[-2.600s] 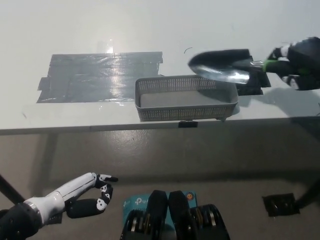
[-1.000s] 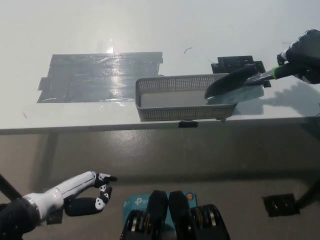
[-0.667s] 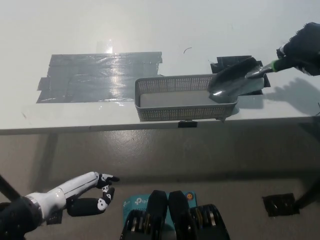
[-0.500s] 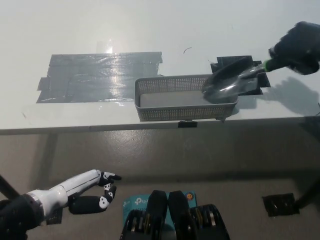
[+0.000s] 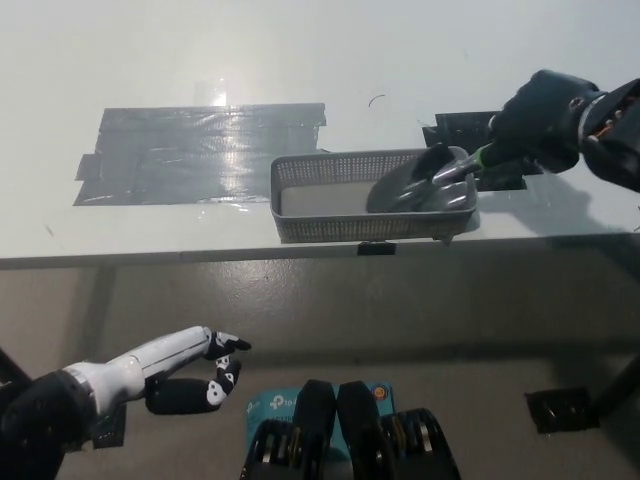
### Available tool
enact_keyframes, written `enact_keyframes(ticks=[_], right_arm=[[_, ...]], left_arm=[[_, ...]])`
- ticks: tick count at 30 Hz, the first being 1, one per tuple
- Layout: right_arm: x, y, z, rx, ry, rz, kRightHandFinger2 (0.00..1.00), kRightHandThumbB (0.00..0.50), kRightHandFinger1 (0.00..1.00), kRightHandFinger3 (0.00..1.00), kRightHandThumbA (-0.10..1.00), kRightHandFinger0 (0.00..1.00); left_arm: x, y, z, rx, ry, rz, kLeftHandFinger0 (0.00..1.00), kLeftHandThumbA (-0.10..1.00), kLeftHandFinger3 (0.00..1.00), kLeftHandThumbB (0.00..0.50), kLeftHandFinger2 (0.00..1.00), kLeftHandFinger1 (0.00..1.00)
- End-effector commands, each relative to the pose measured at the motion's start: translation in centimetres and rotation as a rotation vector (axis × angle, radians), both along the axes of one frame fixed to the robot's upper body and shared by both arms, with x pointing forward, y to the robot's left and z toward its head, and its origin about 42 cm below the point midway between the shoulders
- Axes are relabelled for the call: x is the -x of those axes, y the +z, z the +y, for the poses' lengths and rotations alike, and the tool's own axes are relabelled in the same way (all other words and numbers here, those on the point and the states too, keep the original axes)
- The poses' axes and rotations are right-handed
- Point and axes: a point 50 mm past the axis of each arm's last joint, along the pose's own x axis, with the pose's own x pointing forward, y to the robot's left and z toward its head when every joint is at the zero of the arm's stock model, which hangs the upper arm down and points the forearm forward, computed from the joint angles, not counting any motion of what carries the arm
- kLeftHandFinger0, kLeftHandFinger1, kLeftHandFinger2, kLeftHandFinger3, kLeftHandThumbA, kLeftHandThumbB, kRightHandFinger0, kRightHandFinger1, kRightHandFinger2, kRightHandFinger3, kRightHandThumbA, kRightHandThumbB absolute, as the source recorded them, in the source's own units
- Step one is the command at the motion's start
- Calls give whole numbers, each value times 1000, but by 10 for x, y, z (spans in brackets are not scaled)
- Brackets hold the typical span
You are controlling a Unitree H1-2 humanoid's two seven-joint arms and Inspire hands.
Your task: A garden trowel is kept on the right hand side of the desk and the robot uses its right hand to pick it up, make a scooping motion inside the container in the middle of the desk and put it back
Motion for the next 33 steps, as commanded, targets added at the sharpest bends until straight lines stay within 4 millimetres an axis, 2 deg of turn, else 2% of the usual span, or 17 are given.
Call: enact_keyframes(ticks=[1, 3, 6, 8, 9, 11, 13, 15, 17, 18, 21, 24, 26, 29, 31, 32, 33], right_arm=[[1, -6, 3, 37, -49, 1, 208, 0, 89, 703, 35, 14], [0, -24, 11, 37, -70, 30, 223, 0, 98, 729, 149, 0], [0, -37, 23, 33, -81, 60, 261, 0, 101, 837, 117, 0], [0, -51, 34, 6, -130, 110, 438, 0, 296, 939, 99, 163], [0, -52, 34, 4, -132, 111, 414, 0, 276, 942, 99, 149], [-3, -65, 52, -25, -162, 169, 758, 0, 663, 968, 62, 514], [-2, -83, 68, -61, -190, 235, 889, 0, 714, 1000, -53, 613], [-1, -94, 78, -75, -201, 258, 554, 0, 266, 954, -100, 152], [2, -100, 89, -82, -200, 270, 586, 0, 261, 944, -100, 112], [3, -105, 99, -91, -199, 278, 432, 0, 118, 849, -100, 10], [4, -109, 111, -110, -193, 284, 340, 10, 157, 584, -100, 0], [6, -112, 127, -129, -146, 278, 450, 26, 224, 529, -100, 0], [9, -112, 135, -200, -86, 277, 423, 1, 161, 366, -100, 0], [12, -113, 138, -254, -31, 276, 468, 1, 206, 461, -100, 0], [11, -112, 137, -302, -14, 283, 471, 13, 218, 344, -100, 0], [7, -111, 132, -384, -16, 296, 422, 35, 184, 79, -100, 0], [5, -109, 130, -429, -12, 302, 447, 92, 181, 14, -100, 0]], left_arm=[[-4, 12, -1, -11, -8, -10, 1000, 943, 1000, 0, 956, 987], [-4, 11, -1, 2, -8, 2, 1000, 923, 1000, 0, 974, 994], [-3, 11, -1, -10, -8, 1, 1000, 923, 1000, 0, 966, 985], [-4, 9, -4, -16, -14, 10, 1000, 929, 1000, 0, 957, 983], [-4, 9, -4, -16, -14, 11, 1000, 930, 1000, 0, 955, 981], [-4, 8, -4, -13, -6, 17, 1000, 928, 1000, 0, 943, 970], [-2, 6, -7, -11, -18, 26, 1000, 924, 1000, 0, 947, 966], [-2, 5, -9, -10, -22, 30, 1000, 911, 1000, 0, 938, 959], [-2, 5, -12, -16, -26, 32, 1000, 907, 1000, 0, 931, 948], [-2, 4, -13, -18, -29, 36, 1000, 915, 1000, 0, 931, 954], [-4, 5, -15, -29, -35, 36, 1000, 955, 1000, 0, 936, 968], [-3, 6, -17, -43, -41, 38, 1000, 987, 1000, 0, 941, 975], [-5, 5, -18, -53, -49, 43, 1000, 993, 1000, 0, 942, 987], [-2, 2, -19, -45, -47, 52, 1000, 987, 1000, 0, 938, 983], [-2, 1, -19, -49, -52, 54, 1000, 1000, 1000, 0, 934, 971], [-2, 0, -19, -45, -50, 59, 1000, 992, 1000, 0, 949, 969], [-2, -1, -20, -48, -52, 60, 1000, 1000, 1000, 0, 965, 981]])
